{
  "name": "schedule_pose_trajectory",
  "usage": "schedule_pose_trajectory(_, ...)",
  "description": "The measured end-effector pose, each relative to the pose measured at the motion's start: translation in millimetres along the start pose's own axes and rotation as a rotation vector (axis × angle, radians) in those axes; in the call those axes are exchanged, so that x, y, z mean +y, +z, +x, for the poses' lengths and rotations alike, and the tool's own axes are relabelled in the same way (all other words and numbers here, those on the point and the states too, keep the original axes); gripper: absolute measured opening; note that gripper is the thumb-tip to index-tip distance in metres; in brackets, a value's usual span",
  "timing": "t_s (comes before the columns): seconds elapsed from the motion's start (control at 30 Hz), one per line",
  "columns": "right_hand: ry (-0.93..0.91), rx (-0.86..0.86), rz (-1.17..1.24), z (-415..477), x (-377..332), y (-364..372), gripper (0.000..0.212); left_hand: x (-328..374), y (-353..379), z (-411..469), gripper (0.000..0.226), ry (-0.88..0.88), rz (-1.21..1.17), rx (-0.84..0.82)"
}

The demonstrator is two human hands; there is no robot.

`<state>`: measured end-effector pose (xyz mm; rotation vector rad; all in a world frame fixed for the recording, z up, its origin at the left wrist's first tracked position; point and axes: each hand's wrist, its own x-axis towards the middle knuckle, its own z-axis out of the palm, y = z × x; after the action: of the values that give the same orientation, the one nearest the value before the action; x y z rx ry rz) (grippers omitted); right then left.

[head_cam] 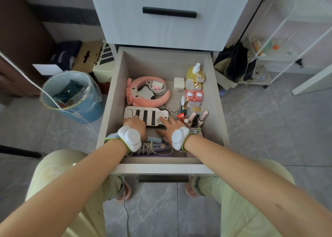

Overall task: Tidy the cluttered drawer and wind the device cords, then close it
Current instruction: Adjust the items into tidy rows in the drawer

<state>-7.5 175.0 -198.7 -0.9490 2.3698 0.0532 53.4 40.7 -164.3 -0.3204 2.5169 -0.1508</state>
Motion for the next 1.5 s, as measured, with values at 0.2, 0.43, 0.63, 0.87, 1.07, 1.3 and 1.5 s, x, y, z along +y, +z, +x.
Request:
schedule_pose_trajectory(0.2, 0.059, -0.055, -0.022, 13.8, 4.4, 8.9, 0.06, -4.6, 3.6, 0.7, 0.032, 0.056, -0.097, -0.13)
schedule_pose_trajectory(0.43, -0.036, -0.013, -0.037, -1.5, -3.2, -3.0, 0.053, -3.2, 3.3, 3.5, 0.004, 0.032, 0.001, 0.006)
schedule_pose_trajectory(0.63, -0.268, 0.215, -0.283, -15.8, -9.9, -19.9, 0.03, -9.6, 3.7, 2.1, 0.027, 0.012, 0.021, -0.045)
schedule_pose_trajectory(0.87, -0.25, -0.004, -0.252, -12.1, -11.8, -11.8, 0.034, -10.0, -1.6, 1.4, 0.028, 0.03, 0.007, -0.128)
schedule_pose_trajectory(1.07, -0.325, -0.06, -0.14, -22.0, -13.5, -12.5, 0.039, -7.5, -2.7, -0.5, 0.012, 0.08, 0.086, -0.067)
schedule_pose_trajectory(1.3, -0.343, -0.132, -0.156, -17.4, -16.0, -8.1, 0.039, -7.8, -0.1, -0.6, 0.015, 0.086, 0.161, 0.056)
schedule_pose_trajectory(1.5, -0.354, -0.124, -0.082, -20.4, -15.2, -11.0, 0.04, -5.5, -0.9, 4.1, 0.024, 0.059, 0.117, 0.191)
